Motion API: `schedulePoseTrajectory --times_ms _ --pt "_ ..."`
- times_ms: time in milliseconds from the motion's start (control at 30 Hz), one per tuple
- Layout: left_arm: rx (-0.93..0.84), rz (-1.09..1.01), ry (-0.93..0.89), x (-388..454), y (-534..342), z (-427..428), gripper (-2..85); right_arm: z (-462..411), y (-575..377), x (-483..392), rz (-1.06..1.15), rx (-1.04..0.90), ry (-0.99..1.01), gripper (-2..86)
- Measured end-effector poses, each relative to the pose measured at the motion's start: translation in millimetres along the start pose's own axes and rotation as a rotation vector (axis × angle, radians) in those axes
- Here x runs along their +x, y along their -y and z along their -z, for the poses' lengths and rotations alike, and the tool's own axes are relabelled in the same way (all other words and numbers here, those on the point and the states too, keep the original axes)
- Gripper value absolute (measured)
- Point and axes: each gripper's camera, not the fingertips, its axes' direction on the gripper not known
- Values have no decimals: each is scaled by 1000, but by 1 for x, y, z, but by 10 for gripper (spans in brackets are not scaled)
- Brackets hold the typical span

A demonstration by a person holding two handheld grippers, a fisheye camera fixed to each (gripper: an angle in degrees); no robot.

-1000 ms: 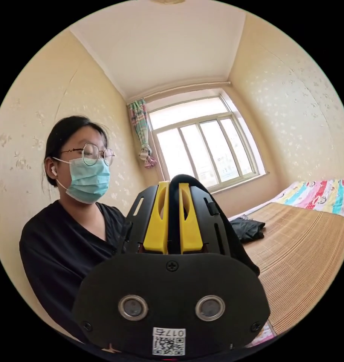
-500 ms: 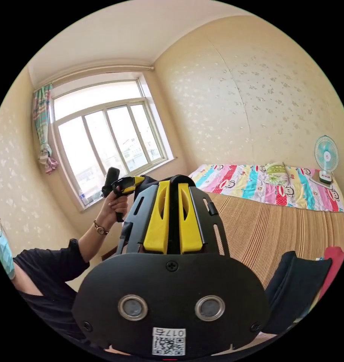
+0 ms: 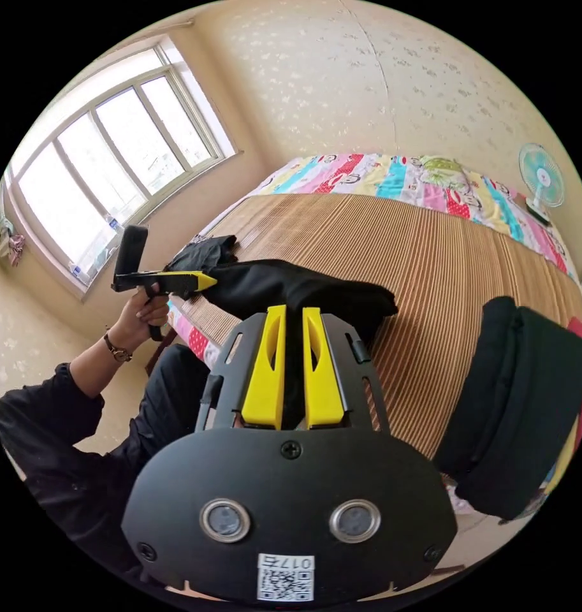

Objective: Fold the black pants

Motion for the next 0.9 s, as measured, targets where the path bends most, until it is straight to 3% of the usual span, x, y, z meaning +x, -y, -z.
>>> schedulePoseTrajectory --times_ms 133,233,400,500,633,900 --pt "28 100 -102 -43 -102 -4 39 0 -89 15 -129 54 116 29" --pt "47 185 -122 -66 -133 6 46 12 -134 25 -251 143 145 36" --pt "177 248 -115 -93 -145 63 116 26 -196 59 -460 274 414 55" --pt "216 382 -124 -127 -129 98 197 27 -200 75 -477 228 571 77" --pt "168 548 -243 -187 -95 114 265 28 -176 77 -333 103 752 93" --pt "26 580 -287 -228 -79 129 220 27 -157 93 -408 -12 721 143"
